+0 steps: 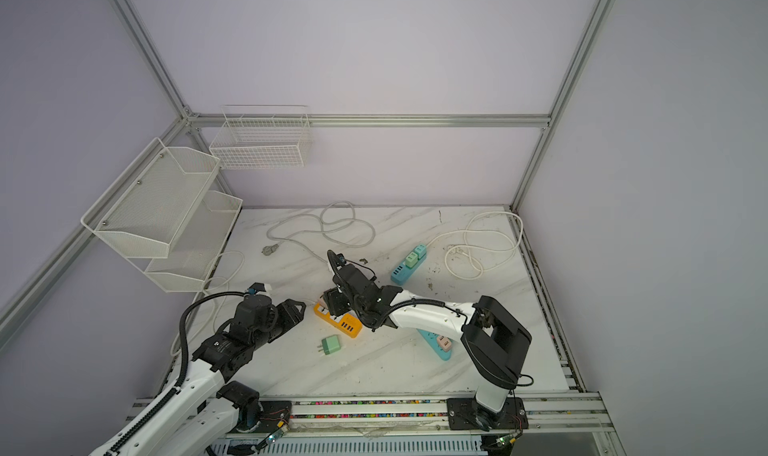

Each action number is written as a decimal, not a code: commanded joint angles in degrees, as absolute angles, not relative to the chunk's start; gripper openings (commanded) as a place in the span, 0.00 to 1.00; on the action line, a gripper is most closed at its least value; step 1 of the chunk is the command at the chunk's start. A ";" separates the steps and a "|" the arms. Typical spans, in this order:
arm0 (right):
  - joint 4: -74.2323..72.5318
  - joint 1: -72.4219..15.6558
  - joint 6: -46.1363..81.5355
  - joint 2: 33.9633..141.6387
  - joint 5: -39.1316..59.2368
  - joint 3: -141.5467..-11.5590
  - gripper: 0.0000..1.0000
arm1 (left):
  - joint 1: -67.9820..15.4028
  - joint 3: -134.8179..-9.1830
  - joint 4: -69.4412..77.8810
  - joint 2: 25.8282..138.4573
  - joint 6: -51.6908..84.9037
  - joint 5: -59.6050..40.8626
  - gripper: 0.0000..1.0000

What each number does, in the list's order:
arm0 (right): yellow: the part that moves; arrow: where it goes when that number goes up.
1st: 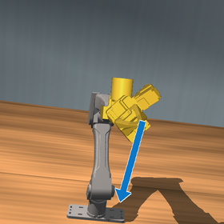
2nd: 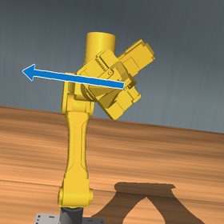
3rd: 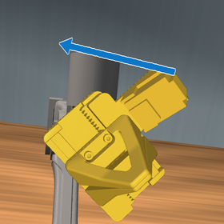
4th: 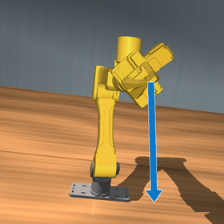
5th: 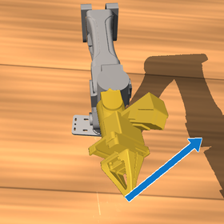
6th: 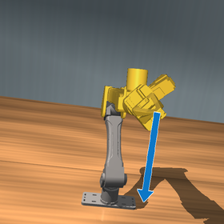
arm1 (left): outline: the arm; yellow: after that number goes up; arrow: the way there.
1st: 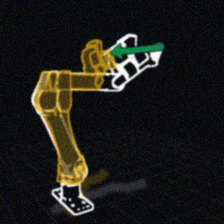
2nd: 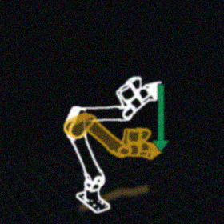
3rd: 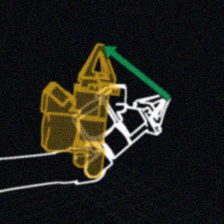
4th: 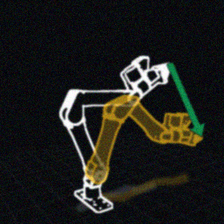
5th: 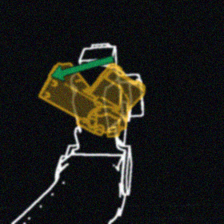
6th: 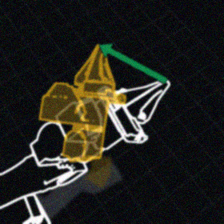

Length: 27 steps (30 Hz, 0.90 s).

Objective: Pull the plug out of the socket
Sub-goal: 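Move the right gripper onto the pink plug while the left grips the orange strip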

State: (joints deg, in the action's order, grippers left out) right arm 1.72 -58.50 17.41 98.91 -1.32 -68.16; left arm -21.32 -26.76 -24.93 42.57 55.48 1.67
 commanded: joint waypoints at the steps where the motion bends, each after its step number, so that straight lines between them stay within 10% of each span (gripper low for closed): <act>1: 6.74 -58.80 10.38 101.35 -0.26 -72.34 0.65 | -20.49 -25.33 -19.15 44.83 56.05 -0.92 0.62; 27: 20.17 -58.54 1.69 116.59 -2.76 -89.20 0.56 | -14.42 -23.05 -6.30 60.90 57.57 -11.48 0.49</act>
